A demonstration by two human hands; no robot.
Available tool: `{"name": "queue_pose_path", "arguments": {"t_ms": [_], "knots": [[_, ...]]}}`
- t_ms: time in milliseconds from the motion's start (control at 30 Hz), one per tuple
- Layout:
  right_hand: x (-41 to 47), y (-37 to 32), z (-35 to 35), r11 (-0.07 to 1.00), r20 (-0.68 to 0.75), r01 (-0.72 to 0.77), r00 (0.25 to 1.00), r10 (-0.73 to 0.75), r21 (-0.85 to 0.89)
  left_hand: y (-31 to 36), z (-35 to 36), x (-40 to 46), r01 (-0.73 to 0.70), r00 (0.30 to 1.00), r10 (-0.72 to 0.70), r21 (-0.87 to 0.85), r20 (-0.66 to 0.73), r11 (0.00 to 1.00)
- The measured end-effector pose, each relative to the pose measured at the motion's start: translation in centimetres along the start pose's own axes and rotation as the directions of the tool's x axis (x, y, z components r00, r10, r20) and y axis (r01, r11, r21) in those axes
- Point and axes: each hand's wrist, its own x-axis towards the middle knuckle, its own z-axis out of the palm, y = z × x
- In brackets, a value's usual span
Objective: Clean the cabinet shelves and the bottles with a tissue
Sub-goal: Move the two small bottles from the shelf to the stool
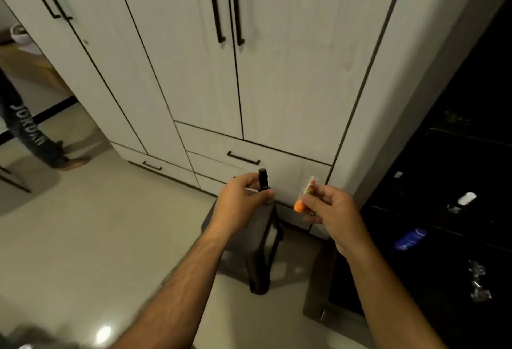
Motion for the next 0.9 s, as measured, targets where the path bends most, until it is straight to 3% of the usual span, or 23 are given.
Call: {"name": "queue_pose_path", "arguments": {"t_ms": [100,433,900], "knots": [[1.1,2.5,2.4,0.997,0.005,-0.065,0.998,0.066,-0.031,-3.2,-1.9,0.9,0.078,0.997,-0.078,-0.027,-0.001,0.997],[7.8,9.3,6.0,0.955,0.018,-0.217,0.974,0.226,-0.200,-14.3,-2.6,6.8,0.289,0.957,-0.289,0.150,-0.025,0.945],[18.6,23.5,9.1,0.814,-0.089,-0.474,0.876,0.474,-0.336,-26.6,0.8,17.6,0.437,0.865,-0.499,0.401,0.057,0.805]]}}
